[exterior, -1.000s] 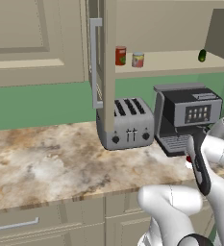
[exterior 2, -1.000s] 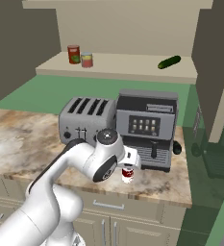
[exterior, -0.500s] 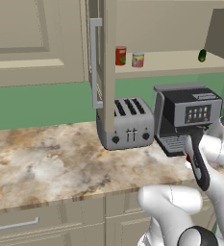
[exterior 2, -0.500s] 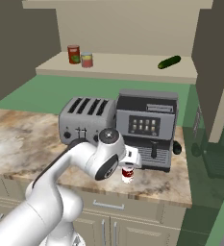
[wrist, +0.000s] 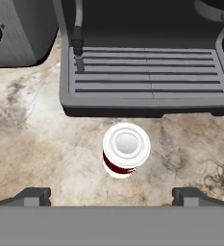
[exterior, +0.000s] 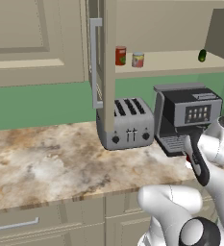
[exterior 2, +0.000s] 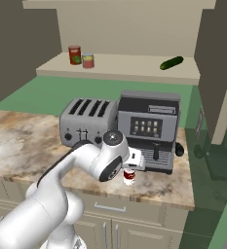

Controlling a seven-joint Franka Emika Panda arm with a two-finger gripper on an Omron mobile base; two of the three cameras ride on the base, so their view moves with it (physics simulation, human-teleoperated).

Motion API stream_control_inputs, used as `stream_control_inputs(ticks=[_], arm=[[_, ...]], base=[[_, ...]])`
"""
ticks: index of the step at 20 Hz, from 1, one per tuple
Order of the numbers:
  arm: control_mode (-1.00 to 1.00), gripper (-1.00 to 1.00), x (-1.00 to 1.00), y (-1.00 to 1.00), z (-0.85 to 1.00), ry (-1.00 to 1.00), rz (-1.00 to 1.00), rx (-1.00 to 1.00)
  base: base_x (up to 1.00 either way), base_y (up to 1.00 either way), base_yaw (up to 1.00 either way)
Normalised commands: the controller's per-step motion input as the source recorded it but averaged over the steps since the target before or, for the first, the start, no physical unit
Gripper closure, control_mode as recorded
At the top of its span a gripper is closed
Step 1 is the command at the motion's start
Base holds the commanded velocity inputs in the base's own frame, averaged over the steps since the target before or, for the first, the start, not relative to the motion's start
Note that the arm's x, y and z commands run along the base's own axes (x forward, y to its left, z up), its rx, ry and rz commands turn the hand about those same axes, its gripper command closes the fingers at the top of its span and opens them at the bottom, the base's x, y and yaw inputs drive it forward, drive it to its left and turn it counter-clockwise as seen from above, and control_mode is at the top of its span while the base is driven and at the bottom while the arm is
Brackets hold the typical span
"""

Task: Pick the cans from the counter and place them in their designated side in the cabinet.

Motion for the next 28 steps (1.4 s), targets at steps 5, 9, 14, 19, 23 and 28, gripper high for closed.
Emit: stream_control_inputs(ticks=[5, 9, 14, 19, 23, 28], arm=[[-1.0, -1.0, 0.09, -0.03, -0.1, 0.0, 0.0, 0.0], [-1.0, -1.0, 0.07, -0.03, -0.1, 0.0, 0.0, 0.0], [-1.0, -1.0, 0.06, -0.02, -0.09, 0.0, 0.0, 0.0], [-1.0, -1.0, 0.08, 0.0, -0.1, 0.0, 0.0, 0.0], [-1.0, -1.0, 0.09, -0.03, -0.09, 0.0, 0.0, 0.0], [-1.0, -1.0, 0.09, -0.07, -0.08, 0.0, 0.0, 0.0]], base=[[0.0, 0.0, 0.0], [0.0, 0.0, 0.0], [0.0, 0.0, 0.0], [0.0, 0.0, 0.0], [0.0, 0.0, 0.0], [0.0, 0.0, 0.0]])
